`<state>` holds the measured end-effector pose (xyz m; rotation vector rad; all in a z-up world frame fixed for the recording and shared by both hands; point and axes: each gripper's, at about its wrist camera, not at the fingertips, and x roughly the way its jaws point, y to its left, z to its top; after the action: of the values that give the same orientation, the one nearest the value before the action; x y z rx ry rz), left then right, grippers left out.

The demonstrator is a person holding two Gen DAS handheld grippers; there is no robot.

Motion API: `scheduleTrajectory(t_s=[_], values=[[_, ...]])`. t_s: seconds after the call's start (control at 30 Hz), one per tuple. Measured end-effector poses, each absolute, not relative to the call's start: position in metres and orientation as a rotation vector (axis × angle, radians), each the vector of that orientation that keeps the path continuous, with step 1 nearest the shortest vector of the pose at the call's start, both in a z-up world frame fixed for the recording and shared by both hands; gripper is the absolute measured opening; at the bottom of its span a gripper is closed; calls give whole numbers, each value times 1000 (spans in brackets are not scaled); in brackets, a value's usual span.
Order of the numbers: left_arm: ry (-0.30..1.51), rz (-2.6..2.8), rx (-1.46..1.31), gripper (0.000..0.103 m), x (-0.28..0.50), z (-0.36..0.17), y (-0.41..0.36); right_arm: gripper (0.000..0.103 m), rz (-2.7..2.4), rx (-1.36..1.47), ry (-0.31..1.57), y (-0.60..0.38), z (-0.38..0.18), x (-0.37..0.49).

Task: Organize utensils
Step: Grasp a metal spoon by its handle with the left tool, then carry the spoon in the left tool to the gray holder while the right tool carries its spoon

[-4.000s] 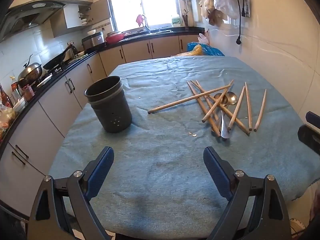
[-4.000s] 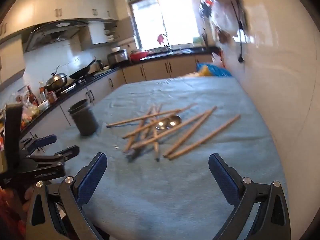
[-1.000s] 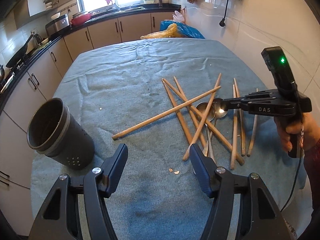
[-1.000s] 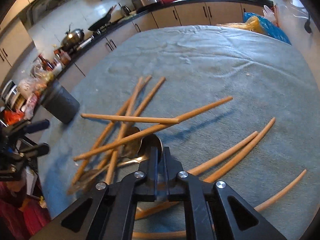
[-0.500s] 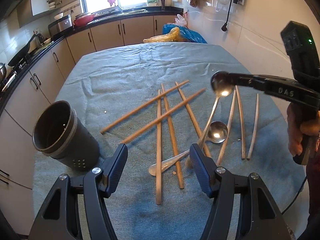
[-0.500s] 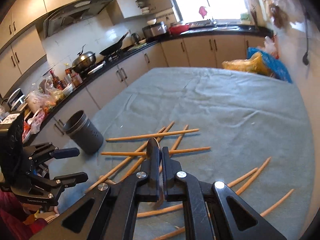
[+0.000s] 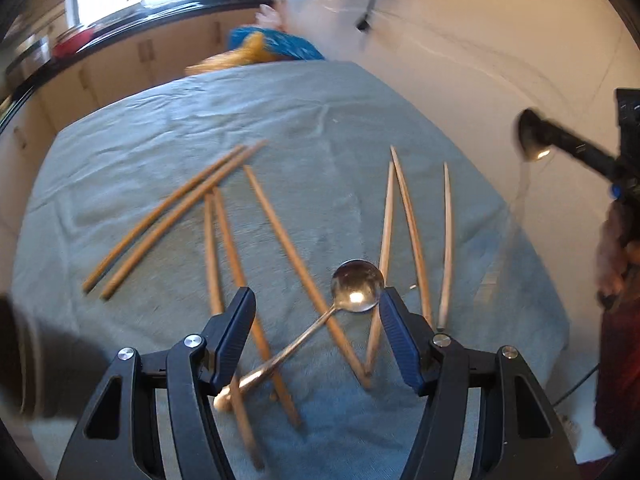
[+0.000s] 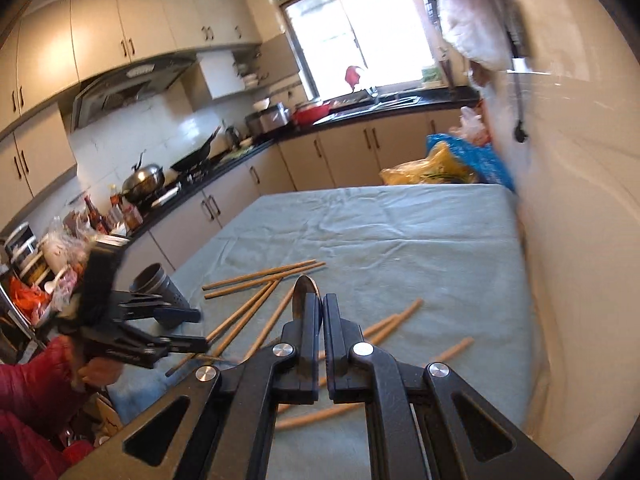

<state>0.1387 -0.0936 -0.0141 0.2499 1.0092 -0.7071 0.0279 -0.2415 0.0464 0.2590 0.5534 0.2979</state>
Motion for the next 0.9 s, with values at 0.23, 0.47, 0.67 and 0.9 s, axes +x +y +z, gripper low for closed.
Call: scheduleTrajectory(t_s=[0.23,0.47,0.67,0.9], values=[[1018,-862,363,63,149,-41,-128,3,284,324,556,-264,31,-7],[1032,-895,473,58,161,-63,-151,3,294,383,572,-275,14,-13],[1032,-891,481,40,153,-67,-151,3,298,409,577,-277,8,-14],[995,-821,457,40,133,-57,-144,3,293,410,570,-275,8,-14]])
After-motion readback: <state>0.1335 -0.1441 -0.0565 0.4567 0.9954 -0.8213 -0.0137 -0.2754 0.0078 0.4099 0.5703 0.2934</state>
